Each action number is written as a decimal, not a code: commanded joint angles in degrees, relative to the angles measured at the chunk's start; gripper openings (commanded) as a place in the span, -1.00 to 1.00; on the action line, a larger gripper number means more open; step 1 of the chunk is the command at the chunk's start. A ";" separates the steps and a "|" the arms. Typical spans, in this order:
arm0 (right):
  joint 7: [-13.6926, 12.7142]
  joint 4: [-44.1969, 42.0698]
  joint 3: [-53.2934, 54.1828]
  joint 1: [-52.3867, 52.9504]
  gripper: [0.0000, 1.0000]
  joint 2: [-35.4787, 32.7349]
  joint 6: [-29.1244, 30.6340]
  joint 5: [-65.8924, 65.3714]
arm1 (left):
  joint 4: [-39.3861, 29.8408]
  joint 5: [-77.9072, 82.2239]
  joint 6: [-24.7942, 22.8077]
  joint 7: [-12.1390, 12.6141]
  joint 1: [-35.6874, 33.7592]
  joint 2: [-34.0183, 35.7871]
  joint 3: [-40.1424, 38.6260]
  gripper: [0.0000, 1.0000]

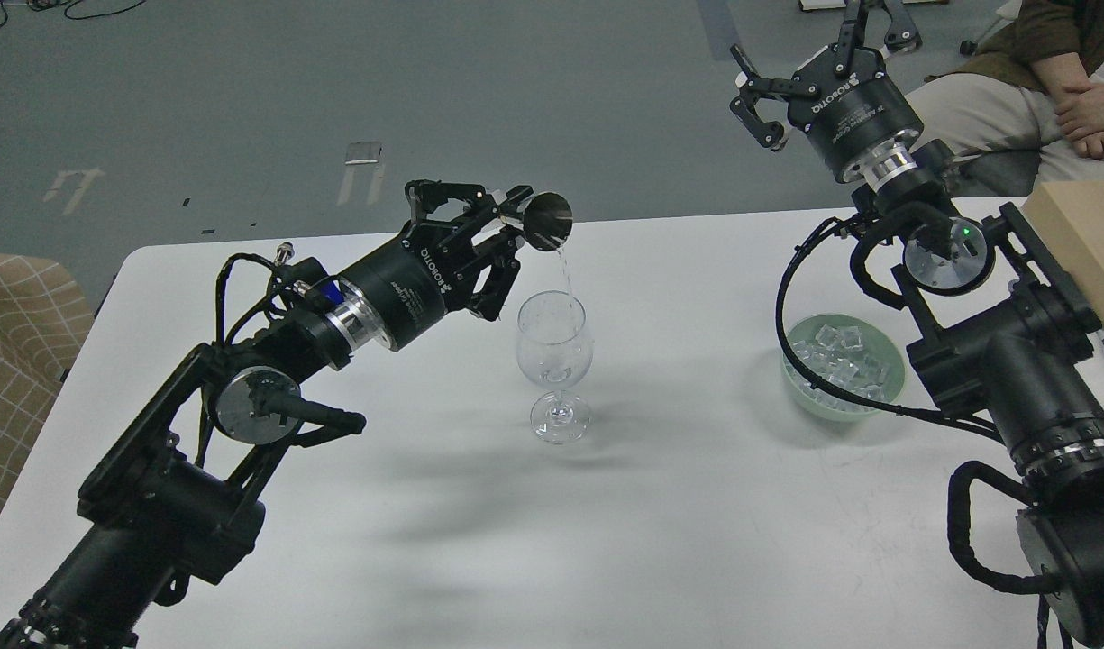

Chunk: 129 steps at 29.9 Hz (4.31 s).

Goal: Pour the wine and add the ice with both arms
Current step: 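Tip the jigger further to pour into the glass, then hold the tipped jigger with the left gripper above the wine glass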

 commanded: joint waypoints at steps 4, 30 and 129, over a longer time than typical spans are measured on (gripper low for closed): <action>0.00 0.07 0.06 0.00 1.00 0.00 -0.03 0.00 | -0.18 0.91 -0.05 -0.09 0.01 0.01 -0.05 -0.98; 0.00 -0.11 -0.03 0.44 1.00 0.53 -0.03 0.00 | -0.09 3.54 -0.40 -1.06 -0.16 0.45 -0.13 -0.98; 0.00 -0.02 -0.03 0.70 1.00 0.53 -0.03 0.00 | -3.52 22.26 -1.02 -15.47 0.10 0.27 -0.13 -1.00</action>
